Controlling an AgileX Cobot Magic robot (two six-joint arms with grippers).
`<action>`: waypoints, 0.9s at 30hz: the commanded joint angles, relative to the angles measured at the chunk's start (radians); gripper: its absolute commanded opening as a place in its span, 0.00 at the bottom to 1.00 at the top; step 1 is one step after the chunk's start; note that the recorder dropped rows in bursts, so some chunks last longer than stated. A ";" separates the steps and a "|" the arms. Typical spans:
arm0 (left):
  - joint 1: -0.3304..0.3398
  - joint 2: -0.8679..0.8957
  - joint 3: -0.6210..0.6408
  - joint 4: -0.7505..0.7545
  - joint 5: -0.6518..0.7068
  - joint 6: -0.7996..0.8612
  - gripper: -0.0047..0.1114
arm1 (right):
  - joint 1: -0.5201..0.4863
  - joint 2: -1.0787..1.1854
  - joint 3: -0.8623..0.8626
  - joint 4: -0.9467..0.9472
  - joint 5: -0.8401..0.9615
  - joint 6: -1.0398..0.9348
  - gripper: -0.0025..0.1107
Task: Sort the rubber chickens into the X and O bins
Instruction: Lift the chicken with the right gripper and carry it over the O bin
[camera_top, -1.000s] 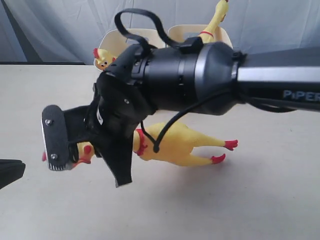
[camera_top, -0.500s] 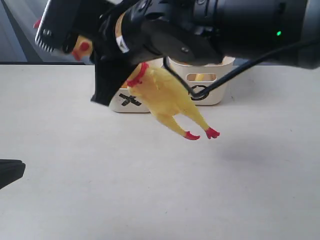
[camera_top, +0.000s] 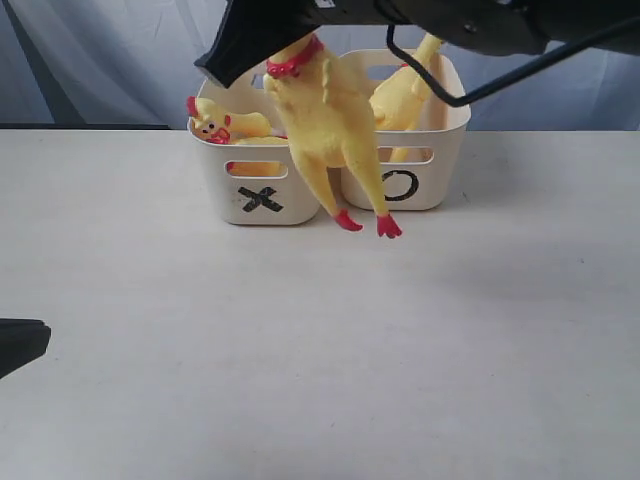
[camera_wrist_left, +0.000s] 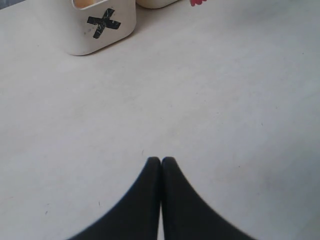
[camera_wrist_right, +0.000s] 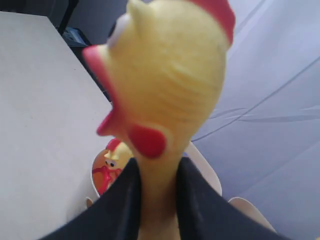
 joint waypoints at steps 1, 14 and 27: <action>-0.002 -0.006 0.004 -0.007 -0.003 -0.006 0.04 | -0.049 -0.032 0.002 -0.025 -0.036 0.039 0.01; -0.002 -0.006 0.004 -0.007 -0.003 -0.006 0.04 | -0.150 -0.165 0.002 -0.022 -0.044 0.051 0.01; -0.002 -0.006 0.004 -0.007 0.000 -0.006 0.04 | -0.501 -0.197 0.002 0.283 -0.446 0.051 0.01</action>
